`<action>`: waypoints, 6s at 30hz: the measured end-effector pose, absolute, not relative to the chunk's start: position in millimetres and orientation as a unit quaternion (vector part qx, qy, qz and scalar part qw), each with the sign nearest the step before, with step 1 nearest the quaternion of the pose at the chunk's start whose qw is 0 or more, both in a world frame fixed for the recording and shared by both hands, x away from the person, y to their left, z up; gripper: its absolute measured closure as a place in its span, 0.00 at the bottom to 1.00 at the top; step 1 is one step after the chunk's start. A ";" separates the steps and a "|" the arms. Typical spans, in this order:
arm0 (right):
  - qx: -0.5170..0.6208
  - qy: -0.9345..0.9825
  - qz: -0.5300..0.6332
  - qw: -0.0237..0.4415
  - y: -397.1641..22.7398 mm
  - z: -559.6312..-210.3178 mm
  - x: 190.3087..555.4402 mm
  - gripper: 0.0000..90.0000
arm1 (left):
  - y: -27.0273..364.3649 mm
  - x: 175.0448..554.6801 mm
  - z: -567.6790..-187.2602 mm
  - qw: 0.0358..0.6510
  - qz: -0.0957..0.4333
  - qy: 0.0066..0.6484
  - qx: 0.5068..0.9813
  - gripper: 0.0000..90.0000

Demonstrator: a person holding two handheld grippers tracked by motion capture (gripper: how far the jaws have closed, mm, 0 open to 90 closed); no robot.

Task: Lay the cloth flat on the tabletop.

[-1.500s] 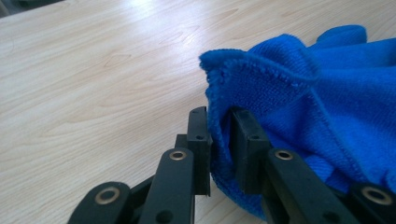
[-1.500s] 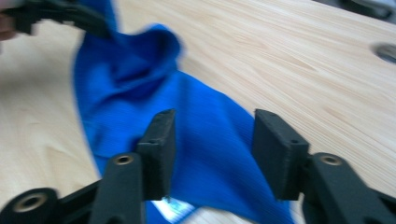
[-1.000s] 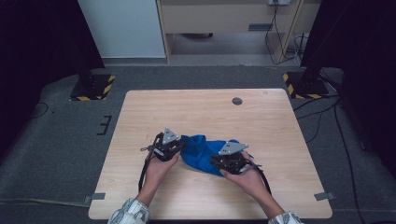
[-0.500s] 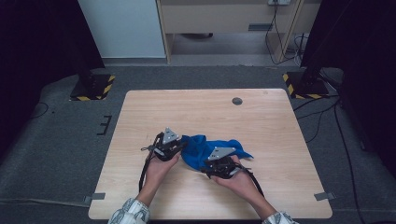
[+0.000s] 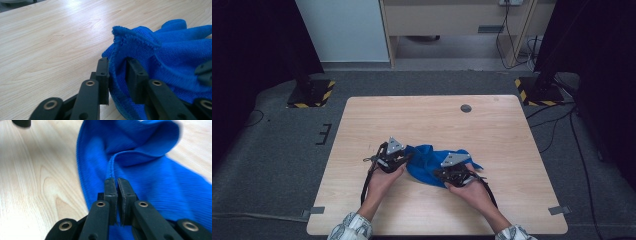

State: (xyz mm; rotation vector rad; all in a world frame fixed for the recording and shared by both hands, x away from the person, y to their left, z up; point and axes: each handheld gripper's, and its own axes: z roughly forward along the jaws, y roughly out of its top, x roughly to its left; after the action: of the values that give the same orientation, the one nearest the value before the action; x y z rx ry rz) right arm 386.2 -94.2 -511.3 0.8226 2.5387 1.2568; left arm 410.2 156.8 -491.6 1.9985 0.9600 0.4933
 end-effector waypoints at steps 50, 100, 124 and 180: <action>0.388 0.794 0.430 0.184 -227.7 -443.5 424.2 0.97 | 138.9 447.6 -444.9 0.469 0.208 0.389 0.765 0.94; 0.374 0.770 0.464 0.228 -253.4 -380.9 405.3 0.98 | 151.6 428.8 -408.6 0.508 0.215 0.368 0.748 0.96; 0.342 0.772 0.484 0.230 -238.3 -360.3 386.5 0.98 | 171.1 423.0 -381.5 0.511 0.233 0.355 0.748 0.95; 0.434 0.785 0.395 0.198 -234.0 -456.7 525.3 0.97 | 144.6 537.3 -458.1 0.419 0.168 0.443 0.775 0.94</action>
State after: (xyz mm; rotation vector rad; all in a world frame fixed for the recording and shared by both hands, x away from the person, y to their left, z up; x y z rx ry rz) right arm 525.3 -234.0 -456.7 1.2156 2.1951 1.1064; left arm 537.3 144.6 -458.1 1.9421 1.1104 0.4202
